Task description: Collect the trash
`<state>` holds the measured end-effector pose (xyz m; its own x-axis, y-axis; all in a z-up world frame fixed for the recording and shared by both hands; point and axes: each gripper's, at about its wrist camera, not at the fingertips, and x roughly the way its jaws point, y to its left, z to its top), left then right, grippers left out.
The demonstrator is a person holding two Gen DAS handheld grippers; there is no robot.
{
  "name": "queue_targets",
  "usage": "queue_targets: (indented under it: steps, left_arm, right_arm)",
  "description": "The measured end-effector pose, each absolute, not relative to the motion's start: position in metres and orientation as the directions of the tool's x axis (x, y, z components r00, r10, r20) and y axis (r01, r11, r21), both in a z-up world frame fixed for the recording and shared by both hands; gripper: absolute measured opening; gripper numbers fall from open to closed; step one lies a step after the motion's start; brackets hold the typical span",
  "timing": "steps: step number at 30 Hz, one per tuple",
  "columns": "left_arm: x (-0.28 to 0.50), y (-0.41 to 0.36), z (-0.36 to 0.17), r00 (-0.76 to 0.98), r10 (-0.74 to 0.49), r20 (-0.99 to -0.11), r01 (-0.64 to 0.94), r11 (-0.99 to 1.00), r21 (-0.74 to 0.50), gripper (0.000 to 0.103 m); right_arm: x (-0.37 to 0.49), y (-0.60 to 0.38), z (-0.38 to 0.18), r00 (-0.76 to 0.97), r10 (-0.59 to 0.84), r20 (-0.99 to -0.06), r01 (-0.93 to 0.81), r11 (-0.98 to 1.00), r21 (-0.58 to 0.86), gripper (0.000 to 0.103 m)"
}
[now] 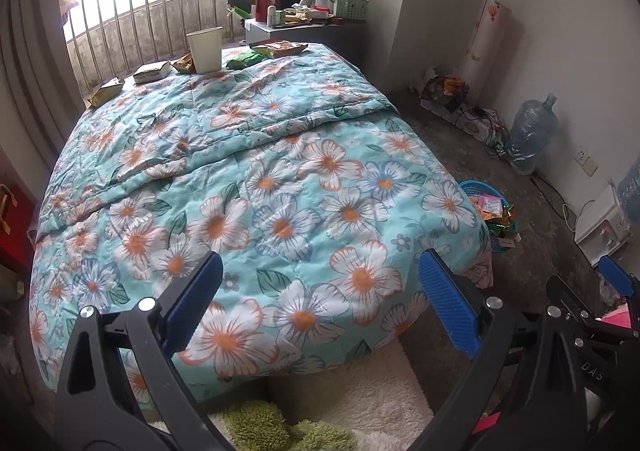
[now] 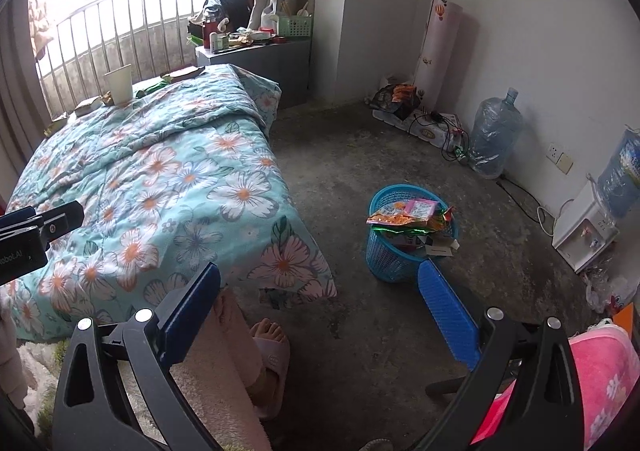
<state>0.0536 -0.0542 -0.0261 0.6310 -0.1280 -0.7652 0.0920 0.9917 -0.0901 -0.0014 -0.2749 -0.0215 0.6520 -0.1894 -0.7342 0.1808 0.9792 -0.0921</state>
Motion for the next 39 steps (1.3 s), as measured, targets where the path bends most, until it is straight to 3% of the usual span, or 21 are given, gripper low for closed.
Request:
queue_targets:
  steps: [39]
  left_arm:
    - [0.055,-0.0547,-0.0261,0.636,-0.104,-0.764,0.073,0.995,-0.074,0.094]
  right_arm:
    - [-0.0026,-0.2817,-0.0213,0.654,-0.211,-0.727,0.201,0.974,-0.103,0.096]
